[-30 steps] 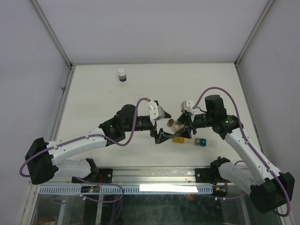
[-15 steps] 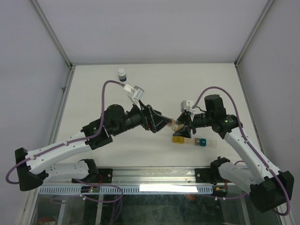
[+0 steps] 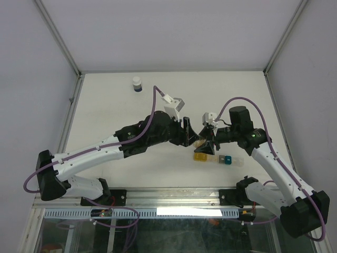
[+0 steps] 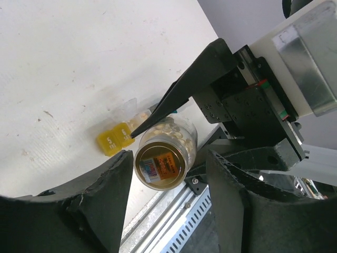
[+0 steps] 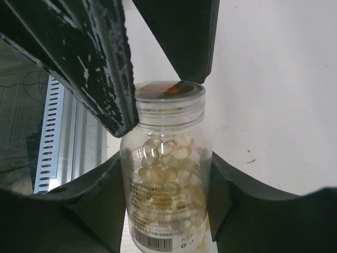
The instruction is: Sort the pills into containers
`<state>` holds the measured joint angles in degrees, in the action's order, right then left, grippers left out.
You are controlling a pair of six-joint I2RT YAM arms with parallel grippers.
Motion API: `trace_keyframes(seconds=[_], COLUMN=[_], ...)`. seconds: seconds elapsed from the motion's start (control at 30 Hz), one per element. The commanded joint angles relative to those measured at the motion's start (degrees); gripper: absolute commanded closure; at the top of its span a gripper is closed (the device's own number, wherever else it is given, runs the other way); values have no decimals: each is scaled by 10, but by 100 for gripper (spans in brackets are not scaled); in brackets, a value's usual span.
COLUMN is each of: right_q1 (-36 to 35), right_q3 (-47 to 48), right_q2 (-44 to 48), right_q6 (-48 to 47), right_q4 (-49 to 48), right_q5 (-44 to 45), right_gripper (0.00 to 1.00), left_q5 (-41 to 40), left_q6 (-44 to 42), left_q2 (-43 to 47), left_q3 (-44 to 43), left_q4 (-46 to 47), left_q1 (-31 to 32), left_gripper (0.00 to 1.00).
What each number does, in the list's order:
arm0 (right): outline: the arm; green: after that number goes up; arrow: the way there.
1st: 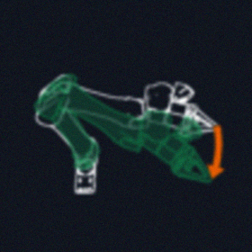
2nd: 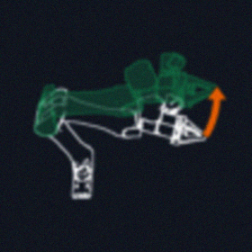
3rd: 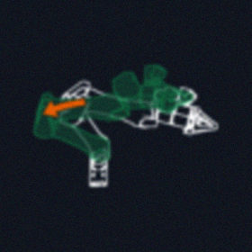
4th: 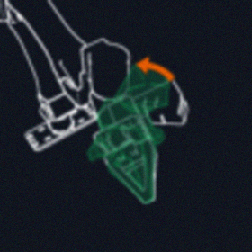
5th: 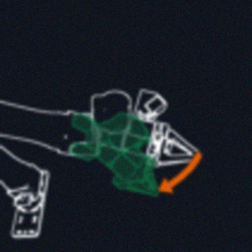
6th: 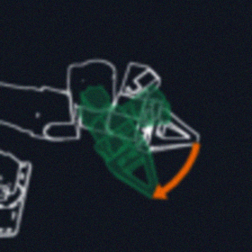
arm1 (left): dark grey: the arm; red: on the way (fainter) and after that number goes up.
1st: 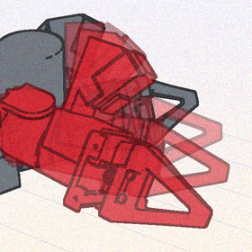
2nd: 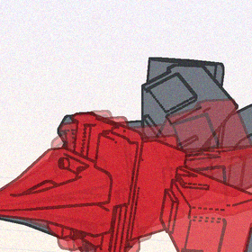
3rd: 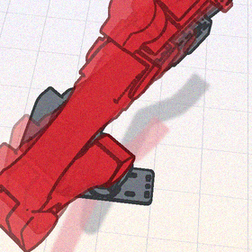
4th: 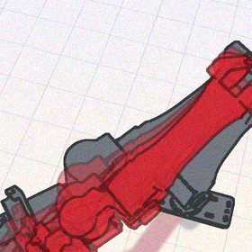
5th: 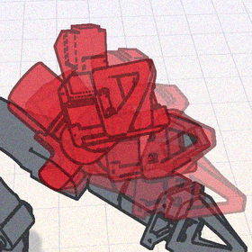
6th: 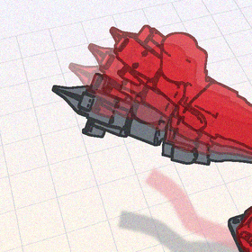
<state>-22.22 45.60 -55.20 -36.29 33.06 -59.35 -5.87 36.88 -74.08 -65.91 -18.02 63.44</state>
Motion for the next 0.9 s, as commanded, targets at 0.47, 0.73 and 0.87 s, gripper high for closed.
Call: trace_keyframes(seconds=[0.47, 0.73, 0.87], right_q1=[3, 4, 5], right_q3=[16, 16, 16], right_q2=[3, 7, 7], right_q6=[0, 0, 0], right_q4=[-22, -21, -21], right_q5=[-5, -8, -8], right_gripper=[100, 100, 100], left_q5=[71, 201, 219], left_q6=[-46, -254, -388], left_q2=[-14, -15, 2], left_q3=[-28, 3, 17], left_q4=[-3, 64, 87], left_q1=[3, -6, -15], left_gripper=[60, 69, 52])
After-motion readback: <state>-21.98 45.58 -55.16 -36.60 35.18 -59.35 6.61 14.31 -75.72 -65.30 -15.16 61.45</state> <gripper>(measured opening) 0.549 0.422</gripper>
